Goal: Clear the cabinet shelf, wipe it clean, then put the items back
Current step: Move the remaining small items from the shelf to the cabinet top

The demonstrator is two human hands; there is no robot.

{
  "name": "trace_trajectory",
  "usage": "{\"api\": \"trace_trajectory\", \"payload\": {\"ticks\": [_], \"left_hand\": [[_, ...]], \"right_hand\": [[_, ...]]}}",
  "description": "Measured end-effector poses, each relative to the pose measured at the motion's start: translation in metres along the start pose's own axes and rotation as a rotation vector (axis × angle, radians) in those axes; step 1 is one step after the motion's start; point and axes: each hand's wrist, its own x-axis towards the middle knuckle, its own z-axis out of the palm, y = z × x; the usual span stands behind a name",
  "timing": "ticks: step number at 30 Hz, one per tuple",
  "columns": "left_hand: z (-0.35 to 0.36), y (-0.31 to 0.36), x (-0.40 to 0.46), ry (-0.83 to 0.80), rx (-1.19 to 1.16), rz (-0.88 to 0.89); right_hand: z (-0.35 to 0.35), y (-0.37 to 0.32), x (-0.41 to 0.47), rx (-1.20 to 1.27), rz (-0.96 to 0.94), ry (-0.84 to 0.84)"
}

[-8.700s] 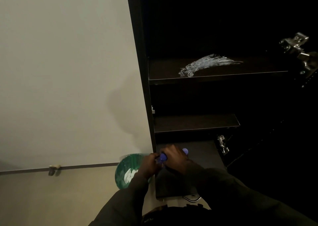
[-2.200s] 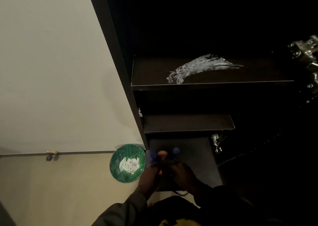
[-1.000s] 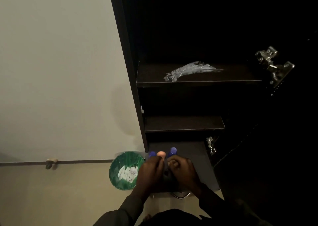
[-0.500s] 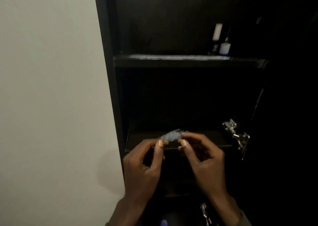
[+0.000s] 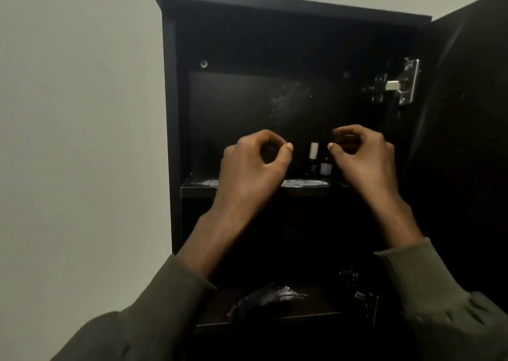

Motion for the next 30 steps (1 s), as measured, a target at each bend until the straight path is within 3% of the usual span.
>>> {"api": "trace_trajectory", "payload": {"ticks": [6, 13, 21, 30], "left_hand": [[0.028, 0.003, 0.065, -0.225, 0.265, -0.070], [0.068, -0.004, 0.092, -0.406, 0.358, -0.094], [0.089, -0.016, 0.090, -0.389, 0.371, -0.058], [0.084, -0.030, 0.093, -0.256, 0.326, -0.038]], "right_hand": [[0.016, 0.004, 0.029, -0.300, 0.121, -0.232], [0.019, 0.011, 0.030, -0.378, 0.117, -0.243], [0.020, 0.014, 0.026, -0.267, 0.093, -0.254], [0.028, 0.018, 0.026, -0.147, 0.035, -0.176]]}}
